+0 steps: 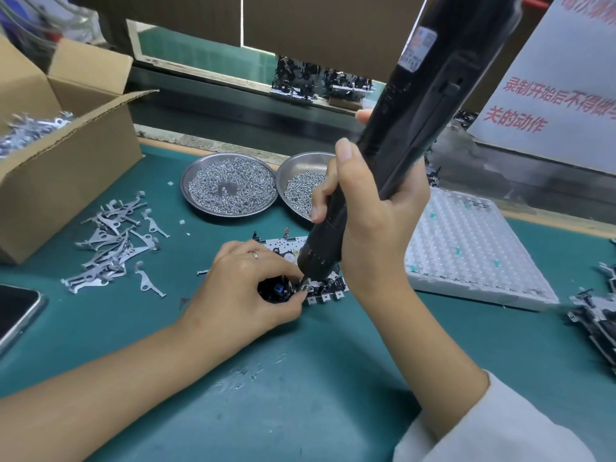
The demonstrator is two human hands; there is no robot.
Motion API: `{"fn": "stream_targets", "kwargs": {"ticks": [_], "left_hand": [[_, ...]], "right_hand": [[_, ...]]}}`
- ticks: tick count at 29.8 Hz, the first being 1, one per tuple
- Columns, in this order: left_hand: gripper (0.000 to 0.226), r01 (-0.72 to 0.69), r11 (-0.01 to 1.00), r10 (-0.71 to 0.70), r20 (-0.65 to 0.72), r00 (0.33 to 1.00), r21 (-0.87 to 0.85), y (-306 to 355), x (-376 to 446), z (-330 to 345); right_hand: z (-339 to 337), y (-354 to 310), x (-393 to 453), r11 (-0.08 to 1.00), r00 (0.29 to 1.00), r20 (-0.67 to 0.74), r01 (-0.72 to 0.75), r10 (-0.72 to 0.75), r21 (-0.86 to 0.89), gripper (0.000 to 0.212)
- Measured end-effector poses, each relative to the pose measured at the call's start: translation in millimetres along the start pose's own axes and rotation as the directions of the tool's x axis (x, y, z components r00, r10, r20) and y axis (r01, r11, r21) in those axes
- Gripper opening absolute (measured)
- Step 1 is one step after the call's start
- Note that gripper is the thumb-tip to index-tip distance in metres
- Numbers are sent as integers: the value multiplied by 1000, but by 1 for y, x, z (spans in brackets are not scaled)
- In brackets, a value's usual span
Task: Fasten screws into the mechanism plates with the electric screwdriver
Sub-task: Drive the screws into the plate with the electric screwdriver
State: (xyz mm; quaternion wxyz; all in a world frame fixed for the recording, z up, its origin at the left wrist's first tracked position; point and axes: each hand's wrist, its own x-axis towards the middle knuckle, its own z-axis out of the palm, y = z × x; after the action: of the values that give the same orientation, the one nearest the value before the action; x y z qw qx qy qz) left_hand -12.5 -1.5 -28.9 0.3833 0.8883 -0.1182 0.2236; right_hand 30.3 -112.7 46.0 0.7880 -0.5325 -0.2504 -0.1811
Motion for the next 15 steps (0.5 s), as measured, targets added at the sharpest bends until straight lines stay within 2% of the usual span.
{"fn": "stream_targets", "kwargs": {"ticks": [12,15], "left_hand": [[14,0,1000,0,2,1000,-17,1,0,0],[17,14,1000,-14,-1,1000,-26,1,-1,0]], "right_hand": [[1,0,-2,1000,1000,21,-2,2,-14,14],[-5,-3,3,999,999,22,36,-36,0,10]]}}
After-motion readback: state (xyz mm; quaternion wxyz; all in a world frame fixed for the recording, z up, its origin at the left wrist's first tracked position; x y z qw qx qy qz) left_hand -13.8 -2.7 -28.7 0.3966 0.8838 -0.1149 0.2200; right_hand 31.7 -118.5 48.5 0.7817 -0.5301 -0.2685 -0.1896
